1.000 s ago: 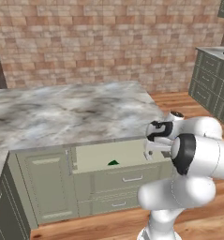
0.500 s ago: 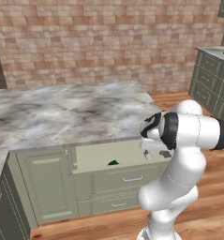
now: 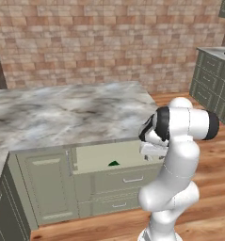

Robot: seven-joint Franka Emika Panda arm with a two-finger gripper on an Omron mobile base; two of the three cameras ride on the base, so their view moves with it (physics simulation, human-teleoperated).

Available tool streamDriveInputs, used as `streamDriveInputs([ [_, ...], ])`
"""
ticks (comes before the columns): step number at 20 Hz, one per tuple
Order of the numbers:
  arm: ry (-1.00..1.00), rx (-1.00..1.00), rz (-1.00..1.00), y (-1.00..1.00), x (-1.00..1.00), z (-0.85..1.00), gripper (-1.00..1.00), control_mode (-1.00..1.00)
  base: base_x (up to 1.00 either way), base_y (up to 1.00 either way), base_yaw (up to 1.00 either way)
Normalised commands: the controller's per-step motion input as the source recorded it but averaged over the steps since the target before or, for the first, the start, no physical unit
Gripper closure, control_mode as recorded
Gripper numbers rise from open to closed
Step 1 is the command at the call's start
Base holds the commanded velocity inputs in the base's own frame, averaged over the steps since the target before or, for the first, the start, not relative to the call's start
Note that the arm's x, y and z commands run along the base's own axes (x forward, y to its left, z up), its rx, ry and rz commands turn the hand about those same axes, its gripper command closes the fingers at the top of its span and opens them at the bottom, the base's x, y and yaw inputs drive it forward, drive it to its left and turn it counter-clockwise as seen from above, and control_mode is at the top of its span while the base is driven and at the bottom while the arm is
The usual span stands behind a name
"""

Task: Restock the sink supplies by placing the sponge and soap dispenser on the counter and next to the sink. Make sure the soap dispenser is upright.

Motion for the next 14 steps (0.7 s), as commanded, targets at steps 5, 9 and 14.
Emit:
streamDriveInputs([
  [5, 0.07, 0.00, 0.00, 0.02, -0.54, -0.16, -1.00, -1.00, 0.00, 0.00, 0.00],
  [9, 0.01, 0.00, 0.00, 0.01, -0.83, -0.01, -1.00, -1.00, 0.00, 0.00, 0.00],
  [14, 0.00, 0.00, 0.00, 0.00, -0.98, 0.00, -1.00, -1.00, 0.00, 0.00, 0.00],
])
